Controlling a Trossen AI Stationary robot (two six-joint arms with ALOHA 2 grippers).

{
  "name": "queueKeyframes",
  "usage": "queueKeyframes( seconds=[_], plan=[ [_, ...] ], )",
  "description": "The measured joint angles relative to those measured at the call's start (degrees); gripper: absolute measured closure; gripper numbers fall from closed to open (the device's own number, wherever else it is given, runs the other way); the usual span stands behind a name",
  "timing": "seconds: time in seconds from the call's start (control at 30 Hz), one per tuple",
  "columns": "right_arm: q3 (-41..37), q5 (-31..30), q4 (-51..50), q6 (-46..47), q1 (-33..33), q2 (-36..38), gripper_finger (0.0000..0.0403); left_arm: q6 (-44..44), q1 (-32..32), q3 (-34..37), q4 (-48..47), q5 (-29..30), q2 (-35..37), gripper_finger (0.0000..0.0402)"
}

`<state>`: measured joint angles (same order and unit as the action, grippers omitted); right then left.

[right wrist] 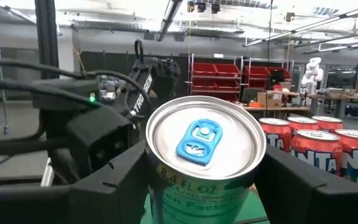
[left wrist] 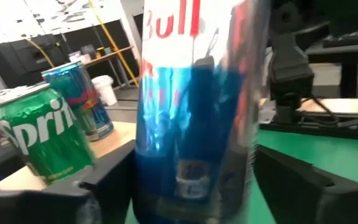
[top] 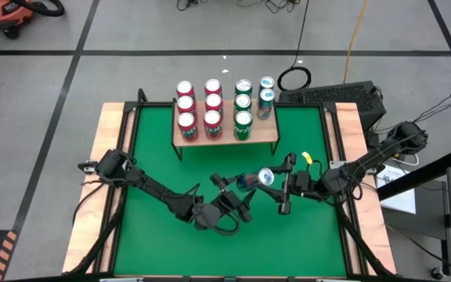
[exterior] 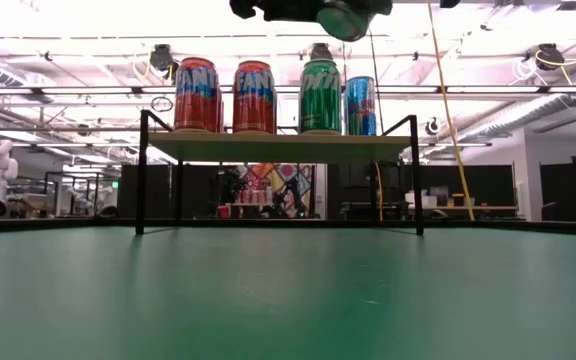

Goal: Place canned beverage on shelf
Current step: Put the blue soda can on the shelf aligned with the other blue soda cans

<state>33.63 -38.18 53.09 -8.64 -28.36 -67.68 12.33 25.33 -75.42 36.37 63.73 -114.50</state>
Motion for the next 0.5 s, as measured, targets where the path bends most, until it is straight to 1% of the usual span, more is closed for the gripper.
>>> queueKeyframes(
  seconds=[0.13,0.23,0.33,0.43,0.5],
  plan=[
    [0.0,-0.54,-0.42,-1.36,0.05,-0.03,0.0173,-1.92,0.06,-0.02,0.16,-0.53,0.0,0.0043],
    [0.0,-0.54,-0.69,-2.8,0.05,0.27,0.0172,-2.65,0.08,-0.02,0.16,-1.83,0.0,0.0011],
    [0.0,-0.02,-2.0,-3.02,0.04,1.16,0.0174,-2.83,0.15,-0.07,0.19,-2.44,0.04,0.0005],
    [0.0,3.13,-4.8,-2.35,0.07,2.61,0.0172,-2.87,0.56,-0.07,0.16,-2.8,0.04,0.0006],
    [0.0,5.86,-6.72,-0.84,0.07,3.63,0.017,-2.9,1.03,-0.07,0.29,-4.63,0.04,0.0006]
  ],
)
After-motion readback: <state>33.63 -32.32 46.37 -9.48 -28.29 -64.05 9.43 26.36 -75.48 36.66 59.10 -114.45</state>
